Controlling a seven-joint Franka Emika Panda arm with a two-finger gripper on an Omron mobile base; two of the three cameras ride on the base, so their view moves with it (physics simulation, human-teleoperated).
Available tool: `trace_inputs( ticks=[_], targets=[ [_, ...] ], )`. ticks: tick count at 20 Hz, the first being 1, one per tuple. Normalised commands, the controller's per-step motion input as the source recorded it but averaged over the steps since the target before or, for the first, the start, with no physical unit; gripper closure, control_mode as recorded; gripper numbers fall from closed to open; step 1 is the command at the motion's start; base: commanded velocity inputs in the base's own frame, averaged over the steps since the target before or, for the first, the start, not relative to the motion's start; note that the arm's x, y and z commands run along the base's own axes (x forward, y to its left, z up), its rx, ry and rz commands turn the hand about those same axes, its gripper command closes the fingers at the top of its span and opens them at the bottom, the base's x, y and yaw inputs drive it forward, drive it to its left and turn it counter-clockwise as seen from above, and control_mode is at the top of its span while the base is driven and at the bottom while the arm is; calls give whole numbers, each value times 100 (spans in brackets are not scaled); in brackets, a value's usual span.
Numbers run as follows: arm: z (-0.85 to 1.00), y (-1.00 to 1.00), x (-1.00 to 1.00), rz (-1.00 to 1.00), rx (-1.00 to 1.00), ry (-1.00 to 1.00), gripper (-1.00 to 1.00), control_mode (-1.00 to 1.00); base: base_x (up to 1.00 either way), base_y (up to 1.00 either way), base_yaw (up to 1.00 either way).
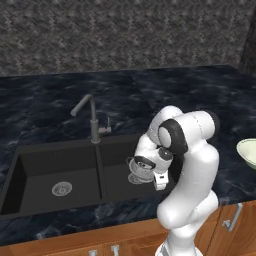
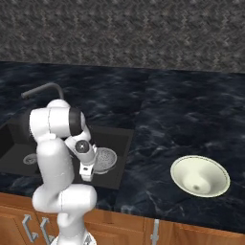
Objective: Place the bowl in the left basin and the colander in the right basin of the sink.
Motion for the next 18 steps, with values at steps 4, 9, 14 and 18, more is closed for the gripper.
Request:
trace_inputs(
  ticks=[4, 9, 14, 18],
  targets=[
    [88, 0, -3, -7, 0, 1, -100, -100, 0, 0, 0],
    [97, 0, -1, -8, 0, 7, -100, -100, 0, 0, 0],
    [100, -1, 0, -7, 0, 12, -100, -100, 0, 0, 0],
    [100, -9, 4, -5, 0, 16, -100, -100, 0, 0, 0]
  ],
)
